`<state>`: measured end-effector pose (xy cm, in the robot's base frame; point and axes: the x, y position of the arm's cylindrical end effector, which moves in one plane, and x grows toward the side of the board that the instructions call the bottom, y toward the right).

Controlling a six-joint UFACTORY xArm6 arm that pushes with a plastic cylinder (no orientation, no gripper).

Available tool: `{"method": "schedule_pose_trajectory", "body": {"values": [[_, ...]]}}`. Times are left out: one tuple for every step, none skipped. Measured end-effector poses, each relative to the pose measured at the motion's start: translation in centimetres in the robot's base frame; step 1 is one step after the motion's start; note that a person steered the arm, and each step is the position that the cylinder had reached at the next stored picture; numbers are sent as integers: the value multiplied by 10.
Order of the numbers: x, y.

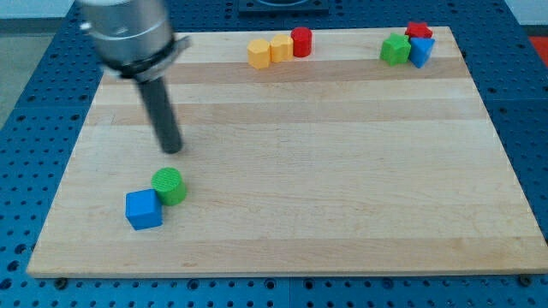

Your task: Move the green circle and blue cube towards the center of the board

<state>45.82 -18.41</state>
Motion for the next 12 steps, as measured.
{"method": "schedule_pose_trajectory", "body": {"values": [[39,-52],[96,-69],[133,-69],[138,-63],[133,-45],[124,-24],[117,-8],[114,5],[102,11],[90,11],[88,11],[88,11]]}}
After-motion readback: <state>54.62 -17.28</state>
